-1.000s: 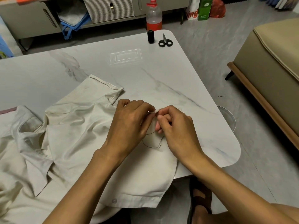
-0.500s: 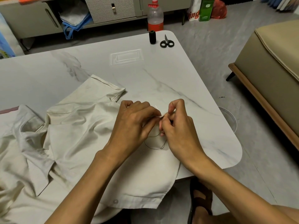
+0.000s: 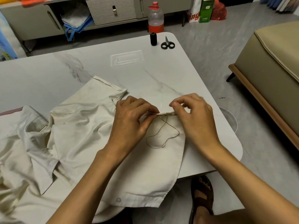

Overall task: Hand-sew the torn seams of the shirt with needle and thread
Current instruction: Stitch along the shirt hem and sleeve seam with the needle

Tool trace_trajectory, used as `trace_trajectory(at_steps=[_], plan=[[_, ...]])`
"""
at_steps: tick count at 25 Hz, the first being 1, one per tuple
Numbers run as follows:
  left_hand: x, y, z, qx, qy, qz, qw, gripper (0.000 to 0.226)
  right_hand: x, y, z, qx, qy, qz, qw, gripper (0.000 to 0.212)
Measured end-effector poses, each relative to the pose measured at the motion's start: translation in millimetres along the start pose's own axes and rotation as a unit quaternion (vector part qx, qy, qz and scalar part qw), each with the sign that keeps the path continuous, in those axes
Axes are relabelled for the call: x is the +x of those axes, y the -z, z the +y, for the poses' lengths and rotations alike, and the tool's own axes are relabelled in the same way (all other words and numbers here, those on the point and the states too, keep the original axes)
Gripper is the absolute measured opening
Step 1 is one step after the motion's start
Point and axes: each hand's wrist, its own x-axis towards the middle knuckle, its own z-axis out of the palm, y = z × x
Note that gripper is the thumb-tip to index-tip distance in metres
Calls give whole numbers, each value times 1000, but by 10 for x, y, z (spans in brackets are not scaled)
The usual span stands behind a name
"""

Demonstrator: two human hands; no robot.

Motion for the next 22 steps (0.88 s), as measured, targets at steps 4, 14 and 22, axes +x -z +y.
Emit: trace_trajectory(at_steps=[4, 14, 22], plan=[[-18, 20, -25, 13, -22, -4, 1000, 11, 38, 108, -87, 212, -197, -211, 933, 11], [-15, 12, -29, 2, -15, 7, 1000, 6, 53, 50, -79, 287, -231, -134, 920, 11], [-28, 14, -30, -36, 1, -8, 999, 5, 96, 17, -43, 372, -201, -76, 903, 7]])
